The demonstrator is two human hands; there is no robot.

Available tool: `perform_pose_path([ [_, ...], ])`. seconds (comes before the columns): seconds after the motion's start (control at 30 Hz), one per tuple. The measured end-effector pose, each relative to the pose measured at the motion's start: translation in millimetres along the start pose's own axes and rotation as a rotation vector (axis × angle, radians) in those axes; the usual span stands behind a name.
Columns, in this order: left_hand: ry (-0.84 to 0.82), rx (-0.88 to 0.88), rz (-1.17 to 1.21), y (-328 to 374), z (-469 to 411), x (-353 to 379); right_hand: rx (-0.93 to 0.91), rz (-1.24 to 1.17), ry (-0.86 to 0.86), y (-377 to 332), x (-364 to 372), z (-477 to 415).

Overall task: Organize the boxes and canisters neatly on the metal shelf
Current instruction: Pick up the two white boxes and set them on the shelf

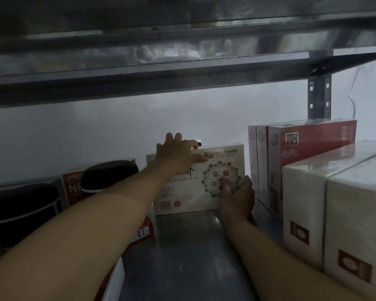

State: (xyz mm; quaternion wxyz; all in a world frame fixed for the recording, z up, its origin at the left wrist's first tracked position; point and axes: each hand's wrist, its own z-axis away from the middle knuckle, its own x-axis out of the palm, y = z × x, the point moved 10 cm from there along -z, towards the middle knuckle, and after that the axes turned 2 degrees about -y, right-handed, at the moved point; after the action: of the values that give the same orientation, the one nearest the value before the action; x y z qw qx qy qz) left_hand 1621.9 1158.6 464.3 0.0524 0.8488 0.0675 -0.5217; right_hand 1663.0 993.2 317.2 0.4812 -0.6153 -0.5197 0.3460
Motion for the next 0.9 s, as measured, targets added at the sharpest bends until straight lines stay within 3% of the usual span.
perform_pose_path([
  [0.43, -0.043, -0.009, -0.045, -7.7, 6.6, 9.2, -0.013, 0.000, 0.019, -1.2, 0.4, -1.7],
  [0.9, 0.066, 0.016, -0.100, -6.4, 7.7, 7.9, -0.035, 0.073, -0.002, -1.7, 6.1, -3.7],
])
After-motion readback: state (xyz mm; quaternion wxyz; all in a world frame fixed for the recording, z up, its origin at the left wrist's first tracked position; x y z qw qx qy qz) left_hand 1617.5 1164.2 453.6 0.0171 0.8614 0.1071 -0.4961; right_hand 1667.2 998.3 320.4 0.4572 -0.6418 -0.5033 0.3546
